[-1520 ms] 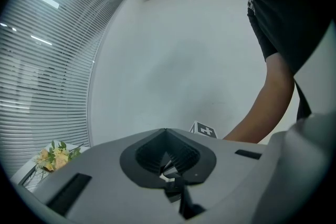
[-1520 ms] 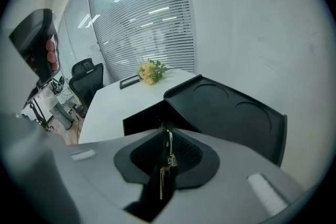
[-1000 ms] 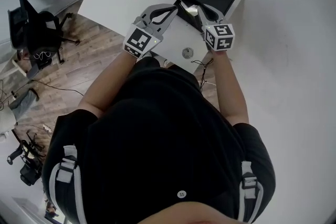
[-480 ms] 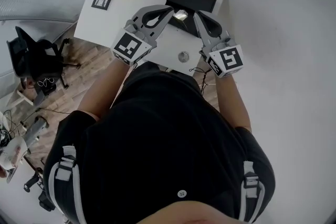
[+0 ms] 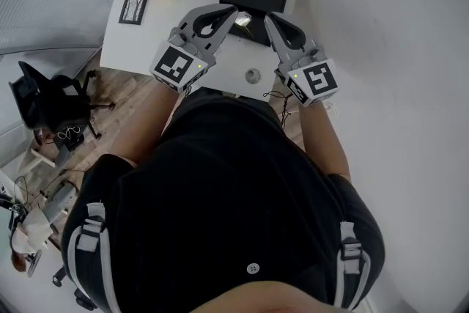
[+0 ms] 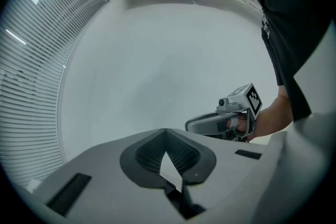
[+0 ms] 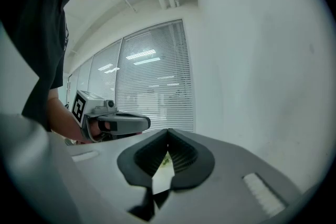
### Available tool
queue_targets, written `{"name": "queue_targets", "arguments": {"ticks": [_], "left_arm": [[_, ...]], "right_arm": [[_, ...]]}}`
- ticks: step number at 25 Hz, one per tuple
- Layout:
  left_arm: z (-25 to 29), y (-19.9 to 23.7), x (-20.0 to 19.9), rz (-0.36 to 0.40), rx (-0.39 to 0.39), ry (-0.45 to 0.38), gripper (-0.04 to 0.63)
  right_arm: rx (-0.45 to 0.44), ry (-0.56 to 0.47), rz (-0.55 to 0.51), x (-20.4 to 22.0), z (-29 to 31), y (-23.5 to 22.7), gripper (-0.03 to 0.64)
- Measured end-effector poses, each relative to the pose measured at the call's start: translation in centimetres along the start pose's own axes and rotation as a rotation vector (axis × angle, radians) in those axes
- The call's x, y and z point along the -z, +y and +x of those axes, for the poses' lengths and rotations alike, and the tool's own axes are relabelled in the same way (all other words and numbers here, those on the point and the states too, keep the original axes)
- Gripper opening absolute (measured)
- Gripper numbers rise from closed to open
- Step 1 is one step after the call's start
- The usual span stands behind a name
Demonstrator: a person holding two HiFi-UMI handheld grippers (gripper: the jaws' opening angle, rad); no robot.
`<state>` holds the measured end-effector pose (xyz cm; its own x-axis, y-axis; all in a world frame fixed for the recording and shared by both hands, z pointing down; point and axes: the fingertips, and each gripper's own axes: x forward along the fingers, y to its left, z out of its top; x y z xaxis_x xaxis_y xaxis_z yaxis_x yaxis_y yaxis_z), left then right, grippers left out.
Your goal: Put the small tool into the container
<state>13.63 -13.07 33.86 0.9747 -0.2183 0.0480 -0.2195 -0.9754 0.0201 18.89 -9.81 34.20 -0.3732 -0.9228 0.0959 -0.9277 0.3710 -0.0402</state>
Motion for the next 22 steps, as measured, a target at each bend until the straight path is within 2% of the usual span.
{"name": "queue_targets", "arguments": {"ticks": [12,22], "left_arm": [[0.2,0.1,1.8,-0.015,0.013,0.035,0.008],[0.8,0.2,1.1,-0.01,0.017,0.029,0.008]], "right_arm": [[0.021,0.023,-0.001,0.8,0.1,0.1,0.012],[0.028,0.011,-0.011,0.1,0.2,-0.3,0.012]]}}
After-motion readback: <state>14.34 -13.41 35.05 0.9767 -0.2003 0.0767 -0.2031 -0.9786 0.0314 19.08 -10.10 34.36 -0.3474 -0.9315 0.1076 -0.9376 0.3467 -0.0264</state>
